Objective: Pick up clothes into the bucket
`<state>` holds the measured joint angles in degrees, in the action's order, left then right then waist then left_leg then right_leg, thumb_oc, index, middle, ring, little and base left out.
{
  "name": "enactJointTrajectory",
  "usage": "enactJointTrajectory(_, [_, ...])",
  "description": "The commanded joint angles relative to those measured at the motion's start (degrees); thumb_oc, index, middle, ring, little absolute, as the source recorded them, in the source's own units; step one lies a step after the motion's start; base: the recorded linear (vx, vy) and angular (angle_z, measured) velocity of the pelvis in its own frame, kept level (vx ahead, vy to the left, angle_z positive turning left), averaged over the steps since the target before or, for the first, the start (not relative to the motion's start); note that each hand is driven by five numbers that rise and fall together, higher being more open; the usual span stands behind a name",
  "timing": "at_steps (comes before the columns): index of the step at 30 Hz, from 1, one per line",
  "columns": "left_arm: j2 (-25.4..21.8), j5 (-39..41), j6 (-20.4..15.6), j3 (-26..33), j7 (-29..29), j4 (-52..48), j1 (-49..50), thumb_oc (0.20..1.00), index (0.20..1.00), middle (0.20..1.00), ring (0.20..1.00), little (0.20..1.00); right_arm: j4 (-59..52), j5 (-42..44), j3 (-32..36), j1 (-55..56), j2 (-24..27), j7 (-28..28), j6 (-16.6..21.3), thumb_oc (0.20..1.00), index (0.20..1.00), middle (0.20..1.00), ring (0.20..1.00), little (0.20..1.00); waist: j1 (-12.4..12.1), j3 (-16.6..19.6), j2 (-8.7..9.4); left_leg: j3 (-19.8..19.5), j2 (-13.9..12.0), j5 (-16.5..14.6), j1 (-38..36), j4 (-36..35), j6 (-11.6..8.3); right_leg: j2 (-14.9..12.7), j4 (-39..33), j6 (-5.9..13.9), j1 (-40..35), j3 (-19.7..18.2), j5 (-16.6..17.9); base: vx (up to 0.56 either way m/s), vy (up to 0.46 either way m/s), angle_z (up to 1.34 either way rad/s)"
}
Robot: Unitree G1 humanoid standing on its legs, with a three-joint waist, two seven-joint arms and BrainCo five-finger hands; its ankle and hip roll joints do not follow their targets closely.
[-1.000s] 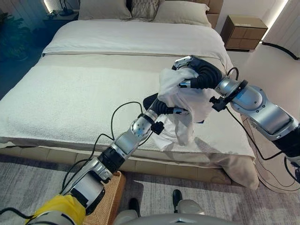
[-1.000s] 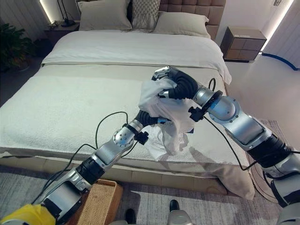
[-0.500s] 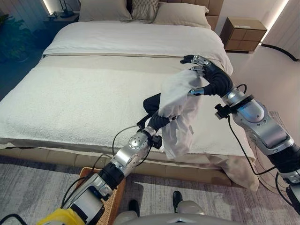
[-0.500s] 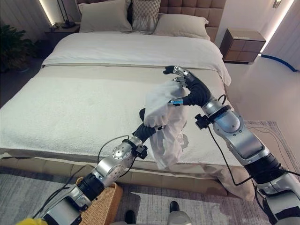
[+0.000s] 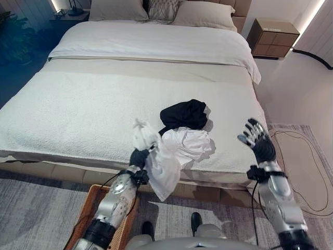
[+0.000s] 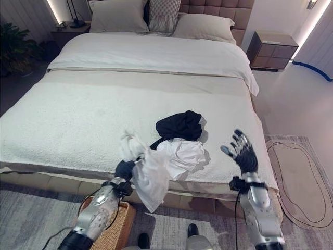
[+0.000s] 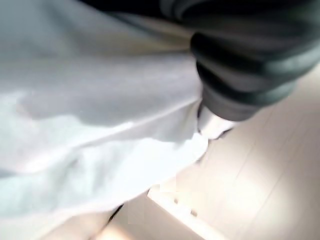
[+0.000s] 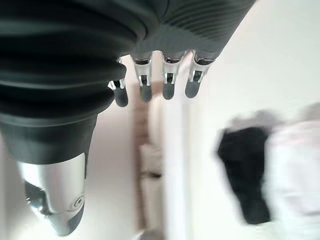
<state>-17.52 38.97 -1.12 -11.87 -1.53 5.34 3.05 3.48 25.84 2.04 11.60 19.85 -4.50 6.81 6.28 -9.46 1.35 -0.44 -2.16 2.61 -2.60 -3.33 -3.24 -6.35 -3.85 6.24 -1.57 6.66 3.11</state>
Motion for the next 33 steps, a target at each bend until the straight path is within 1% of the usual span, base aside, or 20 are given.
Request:
enactJointTrajectory(1, [-0.78,-2.08,-6.44,7.54,1.21,-7.09,1.43,0.200,0.200,0.200,0.200,0.200,3.17,-4.81,3.44,-1.44,-1.15,-0.31,1.73,1.000,1.000,1.000,1.000,1.000,-1.08,0.09,2.57,-1.56,1.79,-4.91,4.63,6.75,0.57,-0.89,7.14,1.11,1.83,1.09,-5.75,-0.05,0.003,0.01])
enactJointTrajectory(4, [0.08,-2.28,-7.61,13.19,-0.07,-7.69,5.75,0.200,0.200,0.200,0.200,0.200,12.65,-7.36,3.53,-1.02,-2.40,-1.24,0.45,1.000,1.000,1.000,1.000,1.000,-2.02,-1.26,2.62,-2.26,2.10,-4.80,6.11,7.54,0.53,-1.04,7.86,0.98,2.96,1.56,-5.76,-0.07,0.008,0.04])
enactJointTrajectory(7, [0.56,-2.88,-8.92,17.98,-2.03,-5.03,8.70,0.200,0.200,0.200,0.200,0.200,24.65,-9.33,3.25,-3.13,-2.92,-3.26,-0.28,1.000,1.000,1.000,1.000,1.000,-3.48,-3.30,2.44,-3.15,2.53,-4.79,8.08,8.93,0.55,-1.29,9.18,0.89,4.51,2.24,-5.87,-0.09,0.018,0.14])
enactJointTrajectory(9, [-0.25,-4.55,-9.18,19.31,-2.94,-2.84,9.12,0.200,0.200,0.200,0.200,0.200,30.03,-10.87,3.01,-4.97,-2.61,-4.23,-0.80,1.000,1.000,1.000,1.000,1.000,-4.25,-4.18,2.19,-3.73,2.92,-4.44,9.76,9.86,0.55,-1.63,9.87,0.92,5.77,2.85,-5.69,-0.08,0.031,0.17])
enactJointTrajectory(11, [-2.28,-7.61,-9.65,20.46,-4.10,-0.29,9.23,0.200,0.200,0.200,0.200,0.200,36.11,-13.22,2.63,-7.09,-1.77,-5.47,-1.06,1.000,1.000,1.000,1.000,1.000,-5.02,-5.35,1.87,-4.37,3.25,-4.39,11.50,11.12,0.53,-2.23,11.02,1.03,7.12,3.44,-5.64,-0.08,0.044,0.26])
enactJointTrajectory(14, [-5.42,-11.90,-9.92,20.48,-5.32,4.38,9.18,0.200,0.200,0.200,0.200,0.200,42.20,-15.18,1.81,-10.00,-0.19,-6.93,-1.79,1.000,1.000,1.000,1.000,1.000,-5.99,-7.38,1.25,-5.14,3.93,-4.41,14.38,13.29,0.70,-3.21,13.07,1.02,9.36,4.02,-5.68,-0.08,0.062,0.22])
enactJointTrajectory(16, [-6.78,-13.02,-9.67,19.75,-6.13,9.51,7.86,0.203,0.203,0.203,0.203,0.203,45.33,-16.55,1.28,-12.10,1.31,-7.76,-2.07,1.000,1.000,1.000,1.000,1.000,-6.37,-9.17,1.02,-5.51,4.45,-4.59,16.77,15.57,0.92,-4.01,15.06,1.03,11.33,4.04,-5.78,-0.10,0.075,0.20])
enactJointTrajectory(20, [-7.27,-14.60,-9.54,17.80,-8.77,18.73,3.70,0.200,0.200,0.200,0.200,0.200,48.73,-18.21,-0.26,-15.72,2.94,-9.70,-2.29,1.000,1.000,1.000,1.000,1.000,-6.81,-12.04,0.45,-6.09,4.97,-4.82,20.82,18.88,1.22,-5.03,18.70,0.80,15.10,4.20,-6.36,-0.08,0.069,0.21])
enactJointTrajectory(22, [-7.52,-15.42,-9.55,17.39,-11.42,22.79,0.82,0.200,0.200,0.200,0.200,0.200,48.99,-18.19,-0.83,-17.39,3.32,-10.91,-2.01,1.000,1.000,1.000,1.000,1.000,-6.89,-13.85,0.59,-6.20,5.19,-5.04,22.87,20.44,1.29,-5.33,20.74,0.65,17.17,4.20,-6.92,-0.10,0.052,0.11])
enactJointTrajectory(24, [-7.96,-15.82,-9.55,17.19,-13.33,26.16,-1.99,0.200,0.200,0.200,0.200,0.200,47.59,-17.83,-1.35,-18.53,3.50,-11.65,-1.66,1.000,1.000,1.000,1.000,1.000,-6.78,-15.45,0.95,-6.30,5.41,-4.82,25.39,22.19,1.40,-5.68,22.44,0.37,19.61,4.18,-7.00,-0.10,0.036,0.10])
enactJointTrajectory(25, [-8.26,-16.30,-9.75,16.91,-14.48,28.33,-3.86,0.200,0.200,0.200,0.200,0.200,47.75,-17.56,-1.72,-19.35,3.48,-12.05,-1.47,1.000,1.000,1.000,1.000,1.000,-6.79,-16.27,1.15,-6.14,5.42,-5.36,26.50,23.44,1.42,-5.75,23.53,0.28,20.65,3.98,-7.51,-0.08,0.033,0.08])
enactJointTrajectory(29, [-9.46,-17.10,-9.65,15.99,-18.42,33.56,-9.62,0.200,0.200,0.200,0.200,0.200,45.46,-16.23,-2.93,-22.09,3.69,-13.48,-0.51,1.000,1.000,1.000,1.000,1.000,-6.47,-19.72,2.02,-6.15,5.54,-5.74,31.44,27.30,1.55,-5.96,27.39,-0.03,25.58,3.50,-8.19,-0.10,0.026,0.03])
enactJointTrajectory(30, [-9.72,-17.09,-9.69,15.62,-18.93,34.79,-11.06,0.200,0.200,0.200,0.200,0.200,45.18,-15.92,-3.04,-22.66,3.74,-13.78,-0.28,1.000,1.000,1.000,1.000,1.000,-6.41,-20.31,2.21,-6.14,5.56,-5.86,32.63,28.07,1.54,-6.01,28.01,-0.06,26.72,3.33,-8.38,-0.08,0.011,-0.04])
enactJointTrajectory(32, [-10.68,-17.52,-9.52,15.42,-20.37,37.07,-13.05,0.200,0.200,0.200,0.200,0.200,44.38,-15.25,-3.59,-23.46,3.83,-14.50,0.20,1.000,1.000,1.000,1.000,1.000,-6.12,-20.34,2.58,-6.25,5.61,-5.99,35.61,29.42,1.54,-6.17,29.31,-0.16,29.64,3.33,-8.65,-0.03,0.005,-0.01])
enactJointTrajectory(33, [-10.69,-17.51,-9.54,15.42,-20.37,37.10,-13.12,0.206,0.206,0.206,0.206,0.206,44.38,-15.25,-3.57,-23.51,3.83,-14.50,0.20,1.000,1.000,1.000,1.000,1.000,-6.12,-20.33,2.59,-6.24,5.62,-6.01,35.74,29.52,1.54,-6.19,29.42,-0.16,29.77,3.31,-8.68,-0.05,0.009,0.03])
